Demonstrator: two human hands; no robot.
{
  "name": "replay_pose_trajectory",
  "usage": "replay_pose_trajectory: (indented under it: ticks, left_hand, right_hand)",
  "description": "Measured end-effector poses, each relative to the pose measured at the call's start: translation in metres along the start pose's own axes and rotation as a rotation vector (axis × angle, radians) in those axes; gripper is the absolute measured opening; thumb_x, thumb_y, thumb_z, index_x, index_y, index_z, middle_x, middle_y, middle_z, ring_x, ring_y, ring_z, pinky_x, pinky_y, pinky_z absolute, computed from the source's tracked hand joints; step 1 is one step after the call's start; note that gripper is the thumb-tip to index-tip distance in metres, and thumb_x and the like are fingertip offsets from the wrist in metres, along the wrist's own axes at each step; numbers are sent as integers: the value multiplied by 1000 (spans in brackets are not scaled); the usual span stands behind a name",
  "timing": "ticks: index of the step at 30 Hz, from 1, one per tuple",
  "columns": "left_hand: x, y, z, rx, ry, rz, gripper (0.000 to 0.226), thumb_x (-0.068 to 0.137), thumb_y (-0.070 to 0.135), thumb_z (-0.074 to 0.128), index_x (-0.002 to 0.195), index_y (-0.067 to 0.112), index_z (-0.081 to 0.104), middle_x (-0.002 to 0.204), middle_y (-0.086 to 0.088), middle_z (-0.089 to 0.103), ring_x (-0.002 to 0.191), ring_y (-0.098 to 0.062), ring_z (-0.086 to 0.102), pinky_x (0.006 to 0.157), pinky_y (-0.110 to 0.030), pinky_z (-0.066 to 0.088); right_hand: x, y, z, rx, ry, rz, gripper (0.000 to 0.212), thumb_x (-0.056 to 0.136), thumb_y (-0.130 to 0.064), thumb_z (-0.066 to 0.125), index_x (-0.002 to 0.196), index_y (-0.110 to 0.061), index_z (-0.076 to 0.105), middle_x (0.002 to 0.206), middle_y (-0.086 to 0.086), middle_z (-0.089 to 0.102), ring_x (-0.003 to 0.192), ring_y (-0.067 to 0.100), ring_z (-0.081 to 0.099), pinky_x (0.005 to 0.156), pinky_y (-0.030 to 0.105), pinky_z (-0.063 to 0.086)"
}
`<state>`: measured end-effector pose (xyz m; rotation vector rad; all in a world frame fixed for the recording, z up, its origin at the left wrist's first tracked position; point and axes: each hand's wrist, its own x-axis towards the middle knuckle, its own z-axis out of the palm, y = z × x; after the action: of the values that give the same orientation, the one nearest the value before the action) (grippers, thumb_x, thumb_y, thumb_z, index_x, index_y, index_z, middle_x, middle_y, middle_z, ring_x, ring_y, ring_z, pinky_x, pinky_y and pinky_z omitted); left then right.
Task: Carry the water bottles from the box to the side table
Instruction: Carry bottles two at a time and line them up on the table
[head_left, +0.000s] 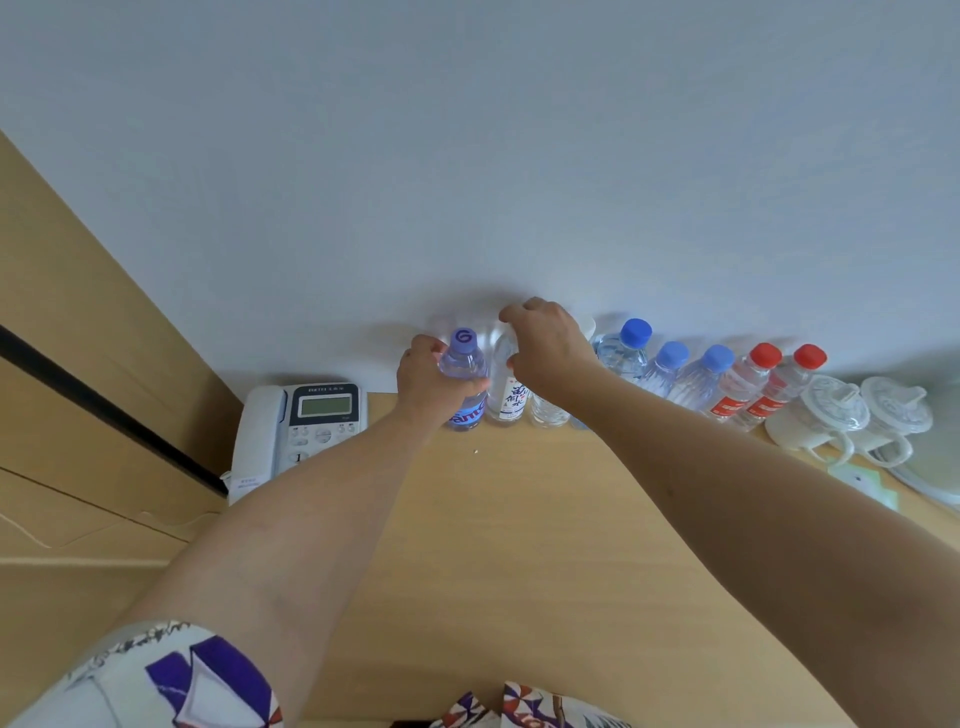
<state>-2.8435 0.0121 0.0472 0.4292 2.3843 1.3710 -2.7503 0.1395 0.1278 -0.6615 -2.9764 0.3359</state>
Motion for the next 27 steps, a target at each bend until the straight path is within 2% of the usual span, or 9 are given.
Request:
replay_pose_trajectory:
  ticks: [3, 6, 11, 13, 16, 19, 22, 27]
  left_hand:
    - [-3, -3, -4, 8, -20, 2, 70, 64, 25, 92, 121, 13, 51, 122, -6, 56, 110, -22, 56, 93, -33, 48]
    - [-8, -4, -4, -34, -6, -13, 78, 67, 23, 90, 131, 16, 48, 130, -6, 51, 116, -21, 54, 93, -29, 45]
    - [-27, -14, -3, 48, 44, 29, 90, 69, 31, 87, 144, 15, 39, 141, -9, 43, 128, -24, 47, 104, -37, 43]
    - [-40, -16, -4, 134, 88, 110, 91, 72, 32, 85, 147, 14, 38, 145, -11, 40, 132, -27, 43, 107, -35, 39]
    - [-60, -10, -1, 264, 119, 316, 85, 75, 28, 83, 147, 14, 39, 142, -13, 43, 129, -32, 42, 102, -34, 36]
    - [-79, 10, 6, 372, 80, 430, 83, 76, 32, 82, 147, 20, 41, 145, -12, 42, 135, -32, 36, 108, -41, 37]
    - [-100, 36, 25, 526, 27, 552, 81, 79, 38, 78, 149, 23, 41, 153, -10, 37, 143, -31, 29, 115, -45, 28]
    - [-160, 86, 92, 720, -91, 686, 72, 88, 51, 63, 151, 28, 36, 162, -8, 23, 150, -32, 15, 119, -50, 17]
  right_hand:
    - [-6, -3, 4, 7, 2, 28, 53, 82, -1, 68, 133, -12, 56, 123, 14, 57, 114, 33, 53, 87, 38, 49]
    - [-14, -5, 6, 33, 24, 75, 66, 79, -3, 70, 140, -16, 50, 131, 12, 53, 121, 33, 50, 86, 33, 42]
    - [-45, -10, 19, 60, 198, 118, 64, 79, -3, 69, 139, -13, 49, 142, 19, 44, 126, 39, 43, 99, 42, 41]
    - [-61, -9, 25, 64, 220, 165, 65, 80, -6, 69, 141, -13, 46, 145, 20, 39, 129, 39, 39, 103, 42, 39]
    - [-87, -1, 29, 63, 212, 226, 71, 81, -9, 69, 145, -16, 40, 145, 19, 37, 128, 39, 40, 102, 43, 38]
    - [-112, 14, 24, 33, 182, 274, 71, 82, -14, 70, 145, -19, 37, 146, 18, 36, 130, 37, 38, 104, 44, 37]
    - [-143, 39, 10, -3, 201, 341, 74, 83, -19, 70, 147, -20, 34, 150, 19, 31, 131, 37, 36, 105, 44, 36]
    - [-225, 106, -22, -46, 223, 466, 86, 80, -31, 76, 150, -26, 27, 156, 15, 25, 140, 37, 28, 110, 46, 32]
